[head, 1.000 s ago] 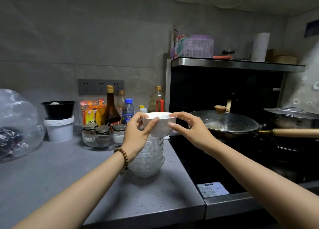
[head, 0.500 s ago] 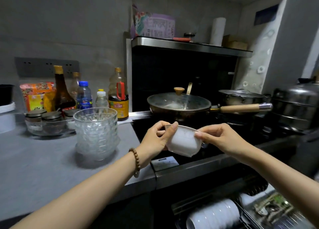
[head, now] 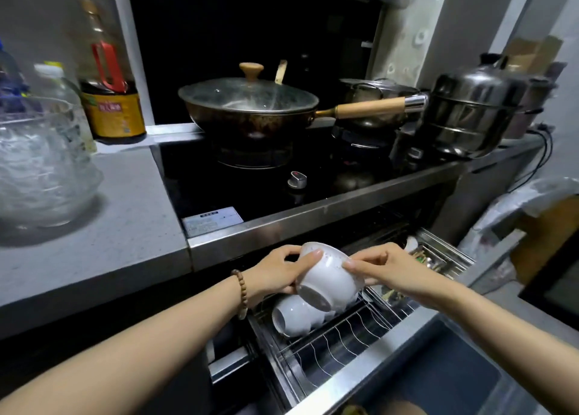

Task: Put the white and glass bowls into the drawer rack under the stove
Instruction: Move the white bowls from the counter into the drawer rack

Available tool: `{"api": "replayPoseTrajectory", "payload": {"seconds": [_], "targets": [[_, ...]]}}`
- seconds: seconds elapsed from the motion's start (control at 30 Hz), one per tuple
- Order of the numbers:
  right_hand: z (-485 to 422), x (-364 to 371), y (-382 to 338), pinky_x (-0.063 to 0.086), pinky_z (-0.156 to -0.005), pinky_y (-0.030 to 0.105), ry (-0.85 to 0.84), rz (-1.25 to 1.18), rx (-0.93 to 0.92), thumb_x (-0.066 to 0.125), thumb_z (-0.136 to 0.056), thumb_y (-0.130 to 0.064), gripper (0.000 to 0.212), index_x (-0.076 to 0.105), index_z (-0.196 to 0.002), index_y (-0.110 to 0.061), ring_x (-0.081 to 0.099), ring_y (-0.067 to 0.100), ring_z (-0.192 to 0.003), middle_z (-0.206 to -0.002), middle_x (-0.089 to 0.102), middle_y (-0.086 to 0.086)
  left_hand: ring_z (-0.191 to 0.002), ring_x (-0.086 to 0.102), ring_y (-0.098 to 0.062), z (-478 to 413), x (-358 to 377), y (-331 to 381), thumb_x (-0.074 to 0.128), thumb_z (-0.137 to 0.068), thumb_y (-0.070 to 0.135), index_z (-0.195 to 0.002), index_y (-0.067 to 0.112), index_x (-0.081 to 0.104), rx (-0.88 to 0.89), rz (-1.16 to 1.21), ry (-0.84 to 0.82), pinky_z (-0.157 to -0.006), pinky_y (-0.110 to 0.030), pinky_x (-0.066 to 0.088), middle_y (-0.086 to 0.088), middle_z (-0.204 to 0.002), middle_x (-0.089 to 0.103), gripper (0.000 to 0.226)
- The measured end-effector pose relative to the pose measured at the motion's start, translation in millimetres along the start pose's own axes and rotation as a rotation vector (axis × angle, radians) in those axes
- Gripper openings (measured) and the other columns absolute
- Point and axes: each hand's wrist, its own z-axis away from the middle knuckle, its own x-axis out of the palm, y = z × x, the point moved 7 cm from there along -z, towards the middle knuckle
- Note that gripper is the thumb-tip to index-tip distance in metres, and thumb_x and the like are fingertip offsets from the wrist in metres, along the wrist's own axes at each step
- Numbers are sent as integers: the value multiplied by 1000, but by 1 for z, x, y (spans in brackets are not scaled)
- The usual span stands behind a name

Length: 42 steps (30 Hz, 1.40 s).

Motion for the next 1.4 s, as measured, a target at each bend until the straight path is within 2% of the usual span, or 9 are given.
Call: {"api": "replayPoseTrajectory", "payload": {"seconds": [0.07, 0.2, 0.4, 0.5, 0.67, 0.77, 1.0, 1.2, 1.4], "targets": [[-5, 5, 25, 52, -72, 14, -39, -1, 70, 72, -73, -47, 34, 77, -90, -18, 69, 5, -83, -86, 75, -3, -79, 64, -13, -8, 3, -20, 58, -82, 52, -127, 19, 50, -40, -36, -24, -69, -24, 57, -11, -105, 67, 56], [-20, 18, 66, 56, -87, 35, -49, -74, 157, 81, -62, -45, 43, 77, -90, -14, 68, 19, -94, -96, 75, 7, -88, 65, -16, -27, -1, -58, 58, -82, 53, -126, 19, 51, -106, -70, -29, -74, -28, 56, -11, -112, 66, 56], [-48, 45, 111, 59, -71, 26, -68, -228, 261, 74, -76, -7, 10, 77, -78, -16, 70, 11, -71, -75, 75, 2, -58, 61, 3, -53, -9, -104, 58, -88, 39, -121, 13, 57, -107, -57, 40, -47, -10, 44, 3, -85, 66, 42], [-62, 57, 131, 57, -72, 29, -22, -285, 319, 72, -76, 0, 13, 76, -75, -12, 67, 14, -66, -71, 73, 5, -79, 62, 4, -63, -17, -123, 55, -88, 40, -125, 13, 55, -86, -78, 78, -61, -5, 45, 3, -100, 67, 45], [-83, 68, 163, 60, -70, 27, 12, -411, 427, 71, -78, -1, 8, 72, -85, -3, 70, 14, -69, -73, 74, 7, -107, 58, -6, -69, -28, -147, 63, -72, 61, -128, 22, 50, 2, -225, 84, -92, -22, 47, 5, -121, 61, 69], [-93, 77, 177, 60, -65, 24, 9, -460, 468, 69, -79, 1, 7, 70, -86, -1, 70, 12, -66, -70, 74, 5, -114, 55, -6, -72, -32, -155, 65, -73, 58, -132, 28, 46, 38, -330, 51, -101, -28, 44, 9, -126, 58, 69], [-102, 94, 204, 59, -61, 23, 35, -588, 566, 68, -79, 3, 5, 69, -83, 2, 72, 16, -65, -71, 74, 11, -107, 49, 0, -87, -33, -174, 59, -81, 53, -138, 26, 37, -33, -478, -39, -89, -12, 35, 13, -123, 52, 67], [-109, 101, 224, 60, -64, 24, 40, -573, 611, 71, -77, 2, 4, 70, -77, -1, 71, 15, -65, -69, 74, 9, -104, 47, -2, -101, -25, -190, 64, -81, 47, -141, 19, 29, -100, -531, -113, -87, -12, 35, 2, -134, 51, 75], [-112, 107, 241, 60, -69, 25, 76, -542, 634, 74, -74, 0, 12, 69, -85, 3, 71, 17, -68, -79, 72, 15, -127, 45, -21, -118, -19, -210, 65, -81, 43, -142, 7, 27, -233, -594, -183, -93, -15, 31, -9, -142, 44, 80]]}}
